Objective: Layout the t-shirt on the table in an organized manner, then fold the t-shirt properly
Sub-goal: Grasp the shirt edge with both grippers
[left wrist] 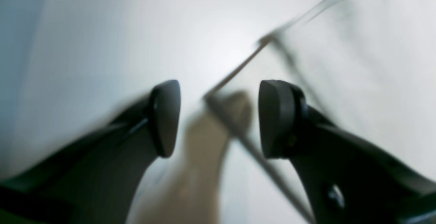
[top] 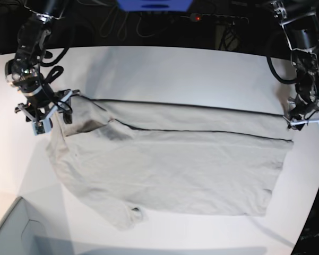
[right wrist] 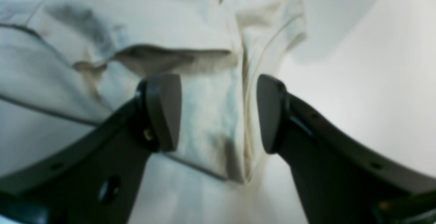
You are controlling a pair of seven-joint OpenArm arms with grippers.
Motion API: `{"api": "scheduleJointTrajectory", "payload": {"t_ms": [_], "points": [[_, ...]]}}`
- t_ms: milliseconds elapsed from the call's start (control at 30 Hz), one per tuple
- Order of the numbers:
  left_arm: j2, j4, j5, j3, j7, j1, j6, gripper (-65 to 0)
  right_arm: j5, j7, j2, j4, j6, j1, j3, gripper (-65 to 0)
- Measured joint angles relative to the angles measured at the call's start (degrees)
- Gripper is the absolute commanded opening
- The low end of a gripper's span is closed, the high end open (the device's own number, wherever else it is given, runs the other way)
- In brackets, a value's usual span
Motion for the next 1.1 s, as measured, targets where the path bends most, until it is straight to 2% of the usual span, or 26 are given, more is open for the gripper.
{"api": "scheduleJointTrajectory", "payload": {"t_ms": [100,200,267,400,433,533,733,833,900,967,1100], "points": [[0.04,-1.79,-0.22,1.14,0.76,-2.25,0.0,-29.8,-0.02,-0.2,0.26,-0.35,0.0,-1.31,0.48,-29.8],[0.28,-3.13,-0.35,1.27,0.5,-3.34,-0.22,-31.8,-0.02,0.0,0.35,-0.39,-0.02,-1.33,3.82,-29.7],[0.15,-3.32,-0.31,1.18,0.46,-3.17,-0.2,-39.8,-0.09,-0.2,0.63,-0.46,-0.02,-1.36,4.87,-29.7],[0.07,-3.63,-0.31,1.16,0.79,-2.99,-0.15,-62.8,0.04,0.22,1.53,-5.62,0.0,-0.9,5.46,-29.8],[0.15,-3.63,-0.2,1.16,0.7,-3.04,-0.13,-65.0,-0.09,0.0,1.79,-6.56,-0.02,-0.98,5.68,-29.8],[0.15,-3.61,-0.2,1.16,0.72,-3.04,-0.15,-63.4,-0.07,0.22,2.1,-8.66,0.0,-1.03,5.99,-29.8],[0.15,-3.63,-0.17,0.92,0.76,-2.99,-0.13,-65.0,0.02,0.66,2.05,-11.8,-0.02,-0.63,5.68,-30.2],[0.15,-3.63,-0.17,0.98,0.74,-2.97,-0.15,-65.0,0.0,0.44,2.08,-13.18,0.0,0.11,5.68,-37.8],[-0.07,-3.61,-0.17,1.09,1.11,-2.97,-0.15,-65.0,0.07,0.44,2.73,-13.27,0.0,0.33,5.44,-49.1],[-0.55,-3.1,-0.61,1.18,1.62,-2.97,-0.15,-65.0,0.02,0.46,3.21,-13.11,-0.02,0.55,5.51,-65.0],[-0.83,-0.42,-0.57,1.25,1.97,-2.78,-0.17,-65.0,0.0,-0.22,3.82,-10.4,0.0,1.07,5.46,-65.0]]}}
